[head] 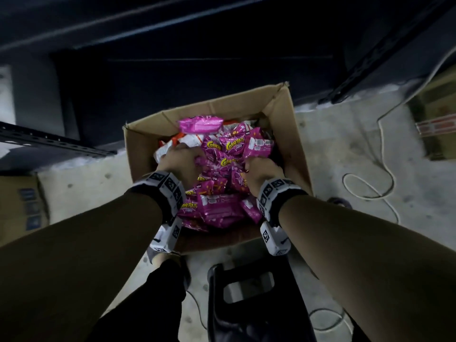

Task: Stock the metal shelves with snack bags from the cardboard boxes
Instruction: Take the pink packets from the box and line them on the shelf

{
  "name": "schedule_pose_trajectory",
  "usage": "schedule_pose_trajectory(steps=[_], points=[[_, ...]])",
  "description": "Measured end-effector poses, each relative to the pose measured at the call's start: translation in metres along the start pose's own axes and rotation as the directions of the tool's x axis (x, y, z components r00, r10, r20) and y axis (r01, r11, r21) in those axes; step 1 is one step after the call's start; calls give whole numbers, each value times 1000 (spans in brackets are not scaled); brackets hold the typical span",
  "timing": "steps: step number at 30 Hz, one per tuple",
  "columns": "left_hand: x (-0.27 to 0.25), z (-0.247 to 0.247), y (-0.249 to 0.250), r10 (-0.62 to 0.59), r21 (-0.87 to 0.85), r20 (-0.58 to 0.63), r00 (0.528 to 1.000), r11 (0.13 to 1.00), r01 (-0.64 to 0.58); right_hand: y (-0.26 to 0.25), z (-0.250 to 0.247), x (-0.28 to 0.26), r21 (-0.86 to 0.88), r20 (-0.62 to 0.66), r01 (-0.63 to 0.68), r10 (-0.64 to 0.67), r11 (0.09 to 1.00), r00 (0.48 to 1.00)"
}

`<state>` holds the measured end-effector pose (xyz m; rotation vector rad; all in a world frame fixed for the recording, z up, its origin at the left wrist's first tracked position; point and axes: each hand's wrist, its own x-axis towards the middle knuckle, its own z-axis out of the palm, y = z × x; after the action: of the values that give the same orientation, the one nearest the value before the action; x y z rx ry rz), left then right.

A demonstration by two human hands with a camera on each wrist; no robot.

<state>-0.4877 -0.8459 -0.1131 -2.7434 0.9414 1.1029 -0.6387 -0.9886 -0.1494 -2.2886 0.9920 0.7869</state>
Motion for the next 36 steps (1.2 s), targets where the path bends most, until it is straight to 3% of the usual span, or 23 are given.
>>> schedule_pose_trajectory(steps=[5,15,19,23,27,36], points=[[-51,-57,20,23,-161,-94,995,986,-38,0,-67,-49,187,-45,-15,24,982,999],[-180,-224,83,101,-262,-238,966,951,-164,-22,-250,-191,386,-331,164,-29,908,943],[-236,-305,113,149,-300,-269,952,926,-230,-35,-332,-248,309,-326,241,-135,920,936],[-284,-379,134,238,-214,-304,922,926,-310,-54,-420,-303,159,-306,308,-250,938,919],[-332,-443,144,298,-185,-320,899,911,-368,-76,-498,-360,60,-371,402,-354,914,859],[-430,-560,133,309,-172,-581,753,858,-485,-124,-611,-467,-20,-574,614,-512,789,639]])
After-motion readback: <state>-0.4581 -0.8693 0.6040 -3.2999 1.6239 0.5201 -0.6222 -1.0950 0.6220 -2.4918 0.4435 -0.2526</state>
